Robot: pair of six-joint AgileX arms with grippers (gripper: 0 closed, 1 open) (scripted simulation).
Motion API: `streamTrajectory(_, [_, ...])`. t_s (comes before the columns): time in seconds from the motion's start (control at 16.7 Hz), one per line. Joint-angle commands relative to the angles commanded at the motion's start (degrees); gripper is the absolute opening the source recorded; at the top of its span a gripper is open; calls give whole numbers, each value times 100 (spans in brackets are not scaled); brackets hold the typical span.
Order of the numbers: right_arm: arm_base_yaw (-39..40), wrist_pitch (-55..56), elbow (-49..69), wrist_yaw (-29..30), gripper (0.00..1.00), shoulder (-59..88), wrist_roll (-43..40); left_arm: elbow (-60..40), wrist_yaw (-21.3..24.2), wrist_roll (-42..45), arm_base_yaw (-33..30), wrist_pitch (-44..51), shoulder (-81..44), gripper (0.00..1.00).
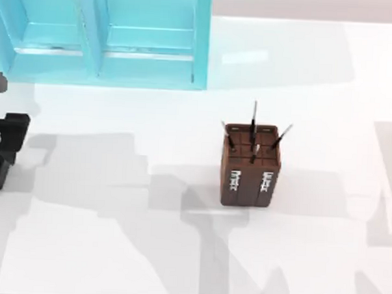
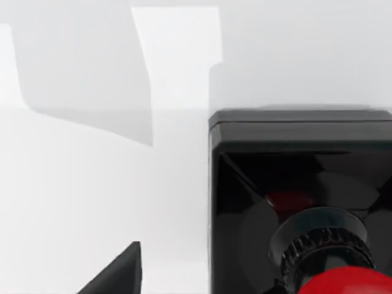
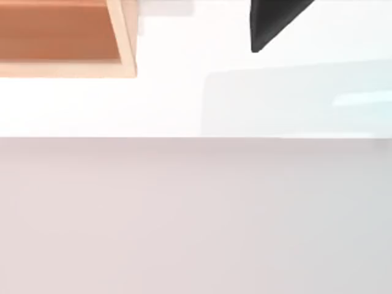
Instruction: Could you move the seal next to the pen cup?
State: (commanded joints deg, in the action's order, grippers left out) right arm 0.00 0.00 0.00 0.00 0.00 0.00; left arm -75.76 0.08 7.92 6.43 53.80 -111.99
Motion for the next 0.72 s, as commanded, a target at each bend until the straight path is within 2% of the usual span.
streamTrajectory(0.06, [0, 0, 0, 0, 100, 0, 0, 0, 0, 0, 0, 0, 0, 100])
streamTrajectory(0.72, [0, 0, 0, 0, 100, 0, 0, 0, 0, 0, 0, 0, 0, 17])
